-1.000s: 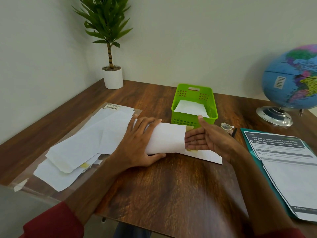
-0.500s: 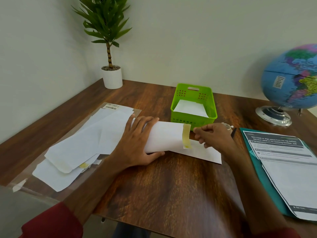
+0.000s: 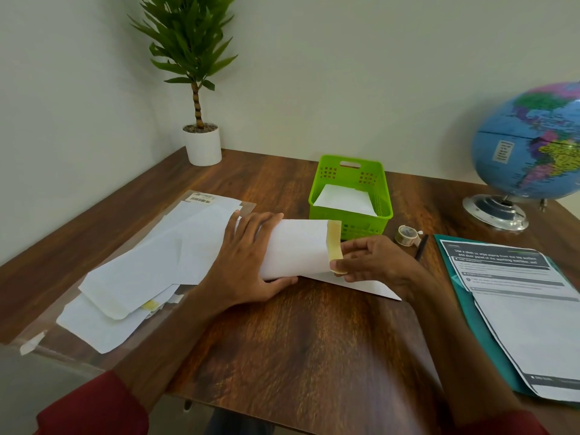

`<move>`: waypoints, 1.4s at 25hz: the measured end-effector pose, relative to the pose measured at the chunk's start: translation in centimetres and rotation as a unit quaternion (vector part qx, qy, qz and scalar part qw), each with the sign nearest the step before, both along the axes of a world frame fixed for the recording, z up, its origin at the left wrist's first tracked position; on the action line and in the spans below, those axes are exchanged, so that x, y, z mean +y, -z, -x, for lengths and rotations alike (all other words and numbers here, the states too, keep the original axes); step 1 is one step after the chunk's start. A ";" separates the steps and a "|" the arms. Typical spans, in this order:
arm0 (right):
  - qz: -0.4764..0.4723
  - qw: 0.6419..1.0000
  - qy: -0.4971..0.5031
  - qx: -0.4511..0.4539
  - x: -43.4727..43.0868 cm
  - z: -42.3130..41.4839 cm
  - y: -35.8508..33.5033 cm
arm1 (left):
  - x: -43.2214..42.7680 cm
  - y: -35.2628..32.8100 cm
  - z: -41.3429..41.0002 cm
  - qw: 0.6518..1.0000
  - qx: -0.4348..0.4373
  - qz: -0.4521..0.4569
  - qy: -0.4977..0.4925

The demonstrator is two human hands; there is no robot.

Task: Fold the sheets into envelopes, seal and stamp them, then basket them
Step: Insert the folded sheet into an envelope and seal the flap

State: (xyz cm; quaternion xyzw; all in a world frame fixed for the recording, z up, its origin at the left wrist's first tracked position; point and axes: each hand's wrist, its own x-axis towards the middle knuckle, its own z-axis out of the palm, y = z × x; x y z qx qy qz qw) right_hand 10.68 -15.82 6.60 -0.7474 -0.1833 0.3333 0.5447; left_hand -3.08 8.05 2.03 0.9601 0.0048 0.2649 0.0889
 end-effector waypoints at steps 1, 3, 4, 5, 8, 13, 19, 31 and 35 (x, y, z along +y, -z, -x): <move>-0.005 1.000 -0.003 0.004 -0.1 0.0 0.0 | 0.0 0.0 -0.1 1.000 0.009 -0.002 -0.002; -0.014 1.000 -0.011 0.012 -0.3 -0.1 -0.1 | -0.3 -0.2 -0.4 0.999 0.036 -0.016 -0.002; -0.015 1.000 -0.020 0.015 -0.4 0.0 -0.2 | -0.6 -0.4 -0.6 0.998 0.050 -0.025 0.003; -0.017 0.999 -0.029 0.016 -0.4 0.1 -0.4 | -1.0 -0.6 -0.9 0.998 0.063 -0.029 0.012; -0.018 0.999 -0.050 0.008 -0.7 0.4 -0.8 | -2.1 -1.7 -2.2 0.995 0.087 -0.017 0.050; -0.010 0.997 -0.072 -0.018 -1.1 -0.1 -1.1 | -2.8 -3.2 -4.6 0.975 0.215 0.015 0.063; -0.034 0.999 -0.033 -0.022 -0.9 -0.8 -0.1 | -2.8 -1.8 -4.3 0.989 0.099 -0.026 0.107; 0.121 0.923 0.069 -0.358 -3.1 -3.5 0.5 | -1.8 -1.3 -3.8 0.992 0.039 -0.007 0.117; 0.245 0.877 -0.077 -0.407 -1.7 -3.2 2.0 | -1.5 -1.2 -3.8 0.992 0.058 0.000 0.109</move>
